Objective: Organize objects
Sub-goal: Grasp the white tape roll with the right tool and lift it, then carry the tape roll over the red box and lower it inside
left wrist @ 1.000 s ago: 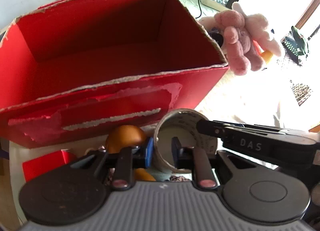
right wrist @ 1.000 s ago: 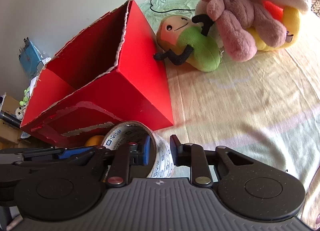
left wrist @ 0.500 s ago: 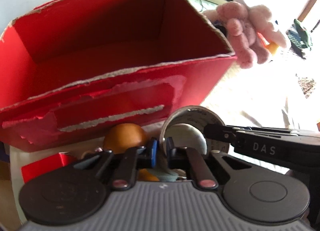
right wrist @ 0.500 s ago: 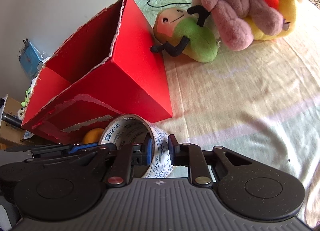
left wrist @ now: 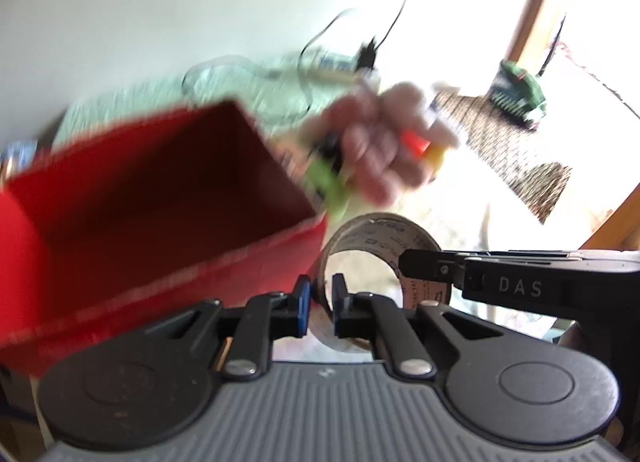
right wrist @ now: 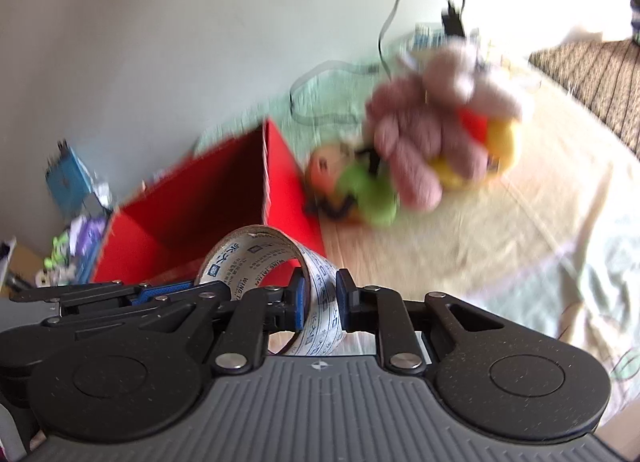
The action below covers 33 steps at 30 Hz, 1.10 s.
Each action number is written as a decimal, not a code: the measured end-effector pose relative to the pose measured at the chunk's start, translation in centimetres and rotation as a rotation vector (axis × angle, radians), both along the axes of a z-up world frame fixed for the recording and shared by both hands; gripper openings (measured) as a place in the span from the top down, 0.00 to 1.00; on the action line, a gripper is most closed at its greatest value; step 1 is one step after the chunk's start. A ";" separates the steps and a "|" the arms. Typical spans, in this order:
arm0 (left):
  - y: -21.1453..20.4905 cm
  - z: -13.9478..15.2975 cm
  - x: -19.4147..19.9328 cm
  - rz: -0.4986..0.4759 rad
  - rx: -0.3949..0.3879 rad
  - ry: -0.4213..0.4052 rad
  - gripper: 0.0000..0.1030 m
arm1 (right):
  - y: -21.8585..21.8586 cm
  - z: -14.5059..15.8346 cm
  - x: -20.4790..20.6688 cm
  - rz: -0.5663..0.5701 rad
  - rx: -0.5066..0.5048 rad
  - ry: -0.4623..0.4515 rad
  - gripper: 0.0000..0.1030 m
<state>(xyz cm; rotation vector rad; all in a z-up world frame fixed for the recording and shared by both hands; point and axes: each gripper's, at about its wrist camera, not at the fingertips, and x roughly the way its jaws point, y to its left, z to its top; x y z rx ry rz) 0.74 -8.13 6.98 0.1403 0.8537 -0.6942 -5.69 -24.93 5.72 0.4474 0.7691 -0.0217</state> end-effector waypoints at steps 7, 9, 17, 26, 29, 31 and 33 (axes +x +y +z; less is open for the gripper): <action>0.4 4.7 2.0 -0.001 -0.083 -0.134 0.96 | 0.6 4.8 3.7 0.029 -0.055 -0.166 0.83; 1.2 5.3 3.4 0.032 -0.094 -0.150 0.96 | 1.1 5.3 5.6 0.059 -0.070 -0.179 0.83; 4.7 2.5 11.2 0.177 -0.102 -0.054 0.96 | 3.7 2.9 14.9 0.207 -0.137 -0.079 0.83; 4.6 -5.3 16.7 0.282 -0.016 0.126 0.96 | 6.2 -2.3 21.8 0.316 -0.249 0.100 0.84; 4.3 -6.1 17.5 0.297 0.007 0.160 0.96 | 7.0 -3.1 22.8 0.344 -0.311 0.119 0.85; 4.2 -6.5 18.0 0.301 0.005 0.182 0.96 | 7.2 -3.3 23.1 0.355 -0.336 0.113 0.85; 4.3 -6.6 18.4 0.306 -0.003 0.196 0.96 | 7.3 -3.3 23.4 0.361 -0.345 0.109 0.85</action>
